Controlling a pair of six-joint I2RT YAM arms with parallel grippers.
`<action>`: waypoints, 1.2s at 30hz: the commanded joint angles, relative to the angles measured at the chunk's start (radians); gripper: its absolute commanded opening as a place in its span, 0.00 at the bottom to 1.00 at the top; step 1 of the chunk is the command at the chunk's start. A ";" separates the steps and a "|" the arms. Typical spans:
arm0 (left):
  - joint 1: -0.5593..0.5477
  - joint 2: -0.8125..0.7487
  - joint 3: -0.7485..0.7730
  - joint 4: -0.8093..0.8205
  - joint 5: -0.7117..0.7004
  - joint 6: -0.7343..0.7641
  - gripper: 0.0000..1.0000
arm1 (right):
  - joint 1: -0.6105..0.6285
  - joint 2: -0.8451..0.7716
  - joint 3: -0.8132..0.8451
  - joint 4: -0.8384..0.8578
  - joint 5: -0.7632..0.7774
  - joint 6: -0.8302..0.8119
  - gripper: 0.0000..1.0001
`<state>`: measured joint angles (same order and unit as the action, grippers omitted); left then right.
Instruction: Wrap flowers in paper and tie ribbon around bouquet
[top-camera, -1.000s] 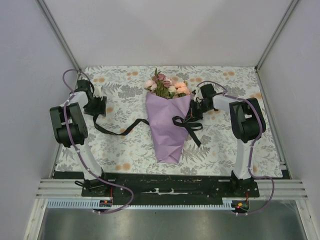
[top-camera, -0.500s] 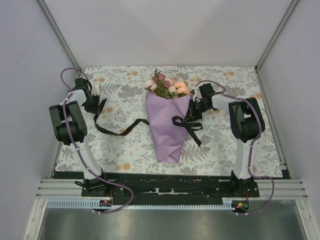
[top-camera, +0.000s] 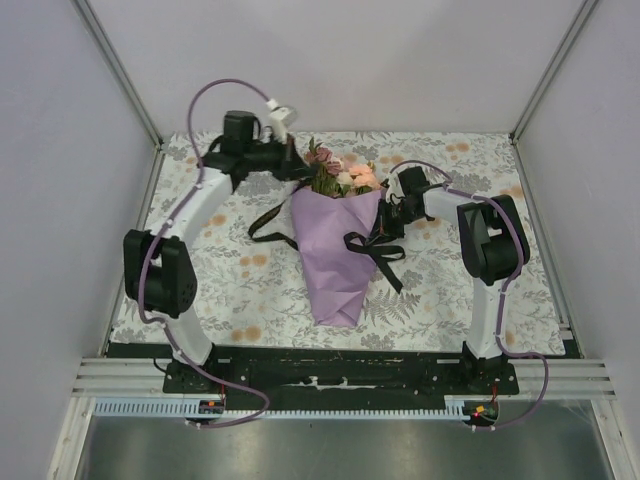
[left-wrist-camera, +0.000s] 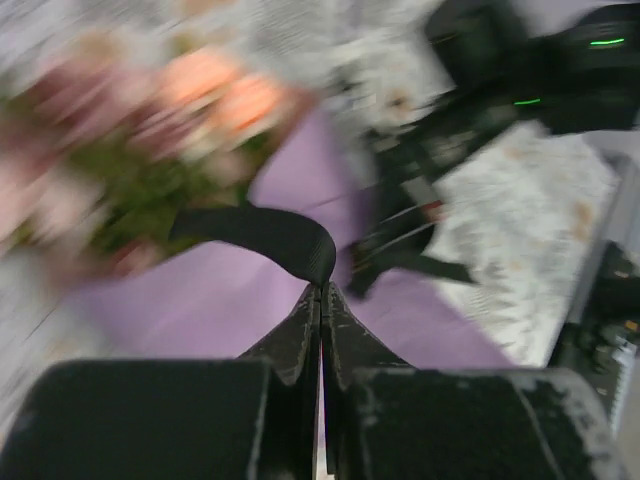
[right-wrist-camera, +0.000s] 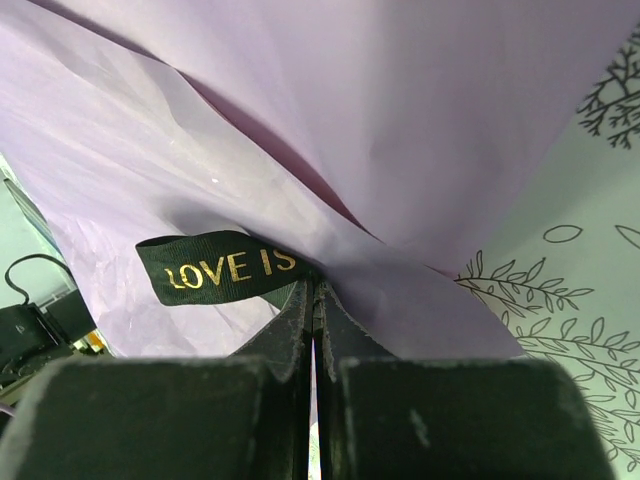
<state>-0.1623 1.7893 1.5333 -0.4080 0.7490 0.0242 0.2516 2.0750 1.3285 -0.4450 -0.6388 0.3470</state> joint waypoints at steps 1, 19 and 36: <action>-0.244 -0.041 0.056 0.312 0.188 -0.294 0.02 | 0.003 0.011 0.050 -0.009 -0.021 -0.017 0.00; -0.566 0.068 0.073 0.005 0.086 0.153 0.54 | -0.011 0.027 0.060 0.009 -0.079 -0.016 0.00; -0.517 0.011 -0.266 -0.068 -0.215 0.491 0.51 | -0.029 -0.030 0.092 0.003 -0.104 -0.026 0.00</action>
<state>-0.6525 1.7576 1.2804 -0.5354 0.5652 0.3943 0.2340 2.0956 1.3792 -0.4500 -0.7055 0.3363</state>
